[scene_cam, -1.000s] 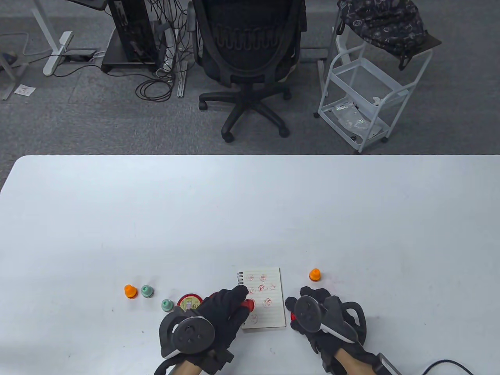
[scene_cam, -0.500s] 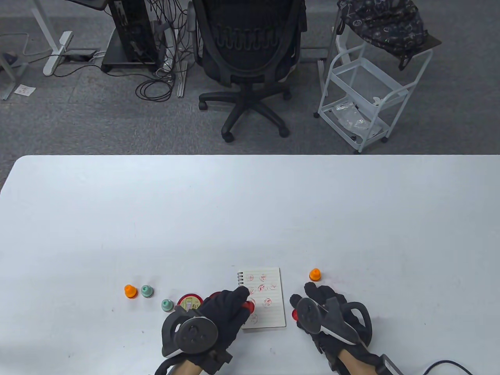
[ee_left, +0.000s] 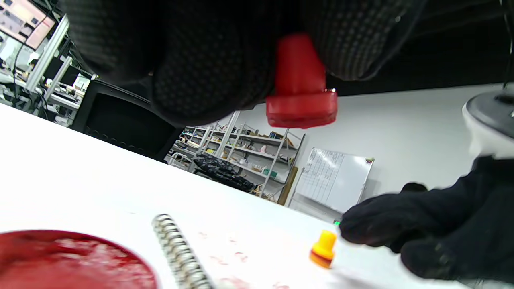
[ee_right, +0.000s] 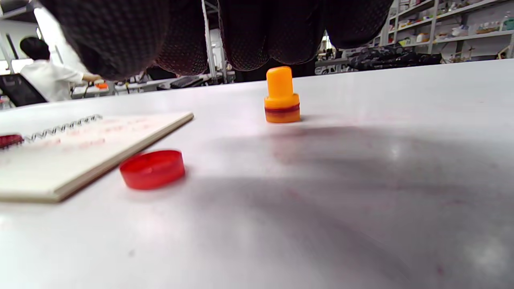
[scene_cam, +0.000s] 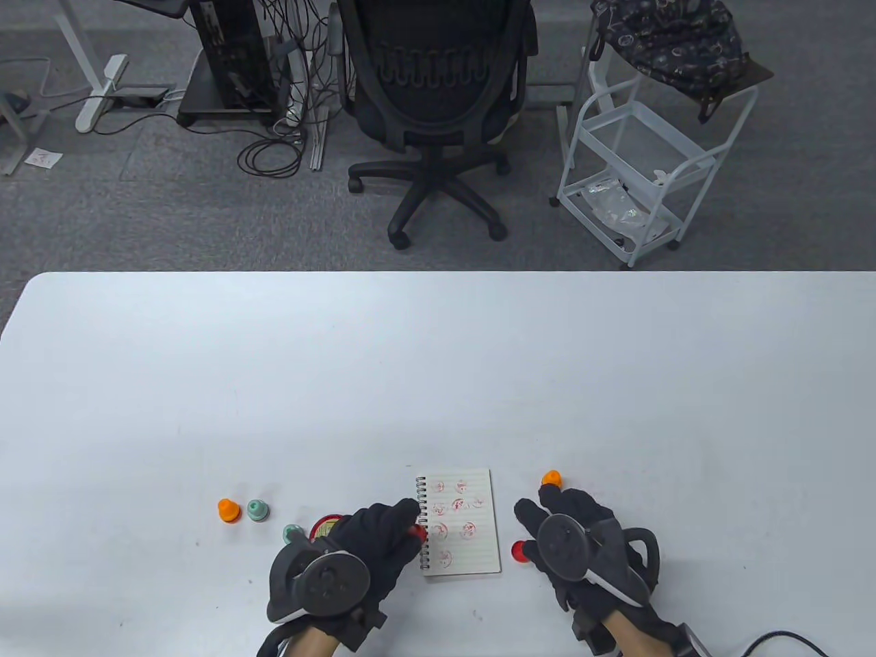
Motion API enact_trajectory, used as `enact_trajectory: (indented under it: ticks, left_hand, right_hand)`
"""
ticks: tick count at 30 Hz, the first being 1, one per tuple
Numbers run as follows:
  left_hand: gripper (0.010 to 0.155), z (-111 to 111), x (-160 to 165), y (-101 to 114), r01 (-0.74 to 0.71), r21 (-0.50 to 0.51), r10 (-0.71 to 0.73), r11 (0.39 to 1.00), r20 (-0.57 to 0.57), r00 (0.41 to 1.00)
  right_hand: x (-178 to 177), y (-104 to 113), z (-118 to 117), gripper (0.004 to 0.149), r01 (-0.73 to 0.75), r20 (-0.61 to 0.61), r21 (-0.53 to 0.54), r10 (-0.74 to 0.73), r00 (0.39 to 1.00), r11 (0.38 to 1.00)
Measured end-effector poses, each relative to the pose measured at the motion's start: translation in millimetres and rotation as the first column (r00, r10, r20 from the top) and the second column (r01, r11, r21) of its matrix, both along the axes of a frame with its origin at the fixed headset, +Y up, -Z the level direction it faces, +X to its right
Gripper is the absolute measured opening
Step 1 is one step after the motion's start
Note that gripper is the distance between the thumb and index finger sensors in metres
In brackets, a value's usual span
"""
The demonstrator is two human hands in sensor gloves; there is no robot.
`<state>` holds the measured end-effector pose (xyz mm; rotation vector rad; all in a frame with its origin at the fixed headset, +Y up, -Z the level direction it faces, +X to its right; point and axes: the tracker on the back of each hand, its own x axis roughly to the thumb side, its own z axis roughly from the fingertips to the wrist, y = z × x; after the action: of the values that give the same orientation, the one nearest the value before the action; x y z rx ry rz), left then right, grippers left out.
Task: Stamp reward stamp onto notebook
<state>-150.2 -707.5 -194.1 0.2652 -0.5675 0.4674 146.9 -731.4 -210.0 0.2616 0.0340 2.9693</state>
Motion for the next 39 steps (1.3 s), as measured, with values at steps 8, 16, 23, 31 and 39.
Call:
enact_trajectory:
  ticks: [8, 16, 23, 31, 39]
  left_hand:
    - [0.051, -4.1, -2.5, -3.4, 0.224, 0.032, -0.223, 0.974, -0.03, 0.974]
    - [0.048, -13.4, 2.6, -18.1, 0.416, 0.019, -0.415, 0.909, -0.024, 0.909]
    - [0.047, -20.3, 7.6, -30.5, 0.461, -0.026, -0.46, 0.887, 0.014, 0.888]
    - [0.045, -27.2, 9.2, -40.3, 0.477, -0.076, -0.476, 0.876, 0.032, 0.879]
    - [0.044, -28.8, 12.3, -38.9, 0.485, -0.116, -0.482, 0.867, 0.051, 0.874]
  right_hand:
    - [22.0, 12.2, -1.7, 0.058, 0.076, 0.067, 0.064, -0.08, 0.995, 0.995]
    - [34.8, 10.3, -6.4, 0.056, 0.154, 0.119, 0.041, -0.158, 0.98, 0.987]
    - [35.4, 9.1, -7.4, 0.055, 0.16, 0.115, 0.053, -0.165, 0.98, 0.986]
    - [36.2, 9.2, -7.4, 0.055, 0.166, 0.111, 0.059, -0.171, 0.979, 0.984]
    - [35.5, 9.4, -6.9, 0.055, 0.157, 0.106, 0.053, -0.162, 0.981, 0.986]
